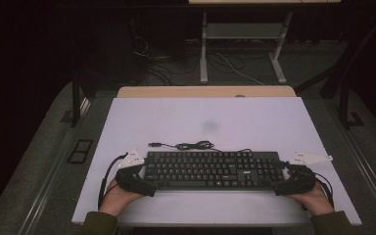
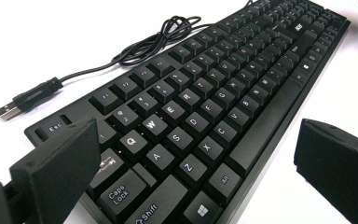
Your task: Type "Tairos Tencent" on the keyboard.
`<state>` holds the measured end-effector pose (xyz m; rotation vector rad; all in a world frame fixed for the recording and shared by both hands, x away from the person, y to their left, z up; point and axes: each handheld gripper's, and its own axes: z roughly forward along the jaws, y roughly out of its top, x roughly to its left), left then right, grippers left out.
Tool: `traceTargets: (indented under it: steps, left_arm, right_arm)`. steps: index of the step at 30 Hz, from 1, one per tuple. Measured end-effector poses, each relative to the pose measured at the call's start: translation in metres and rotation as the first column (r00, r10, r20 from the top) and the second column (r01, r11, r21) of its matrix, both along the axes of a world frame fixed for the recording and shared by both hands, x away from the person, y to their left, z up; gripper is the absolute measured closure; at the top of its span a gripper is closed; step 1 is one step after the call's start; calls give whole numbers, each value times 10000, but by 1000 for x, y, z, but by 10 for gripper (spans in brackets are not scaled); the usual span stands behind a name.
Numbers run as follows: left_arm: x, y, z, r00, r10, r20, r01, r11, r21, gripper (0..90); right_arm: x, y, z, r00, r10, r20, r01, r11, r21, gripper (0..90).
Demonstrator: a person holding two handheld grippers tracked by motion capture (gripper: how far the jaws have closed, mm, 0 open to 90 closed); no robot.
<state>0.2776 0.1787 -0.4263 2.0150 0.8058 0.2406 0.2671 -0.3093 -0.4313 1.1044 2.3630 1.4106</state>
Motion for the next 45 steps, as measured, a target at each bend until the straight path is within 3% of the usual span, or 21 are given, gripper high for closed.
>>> traceTargets:
  steps: [10, 14, 26, 45]
  left_arm:
    - [0, -2, 0, 10000, -78, 0, 78, 9999, -65, 0]
    - [0, -3, 0, 9998, -48, 186, 50, 10000, -84, 0]
    - [-1, -5, -1, 9997, -134, 198, 136, 9998, -123, 0]
    - [-3, -7, -2, 9996, -174, 228, 178, 9997, -157, 0]
  right_arm:
    - [4, 2, 3, 9999, 132, 92, -133, 9999, 102, 115]
    - [7, 5, 4, 9997, 231, 56, -233, 9993, 296, 115]
    - [14, 14, 8, 9989, 476, 12, -476, 9965, 687, 115]
    - [24, 40, 13, 9941, 1078, 101, -1083, 9909, 803, 115]
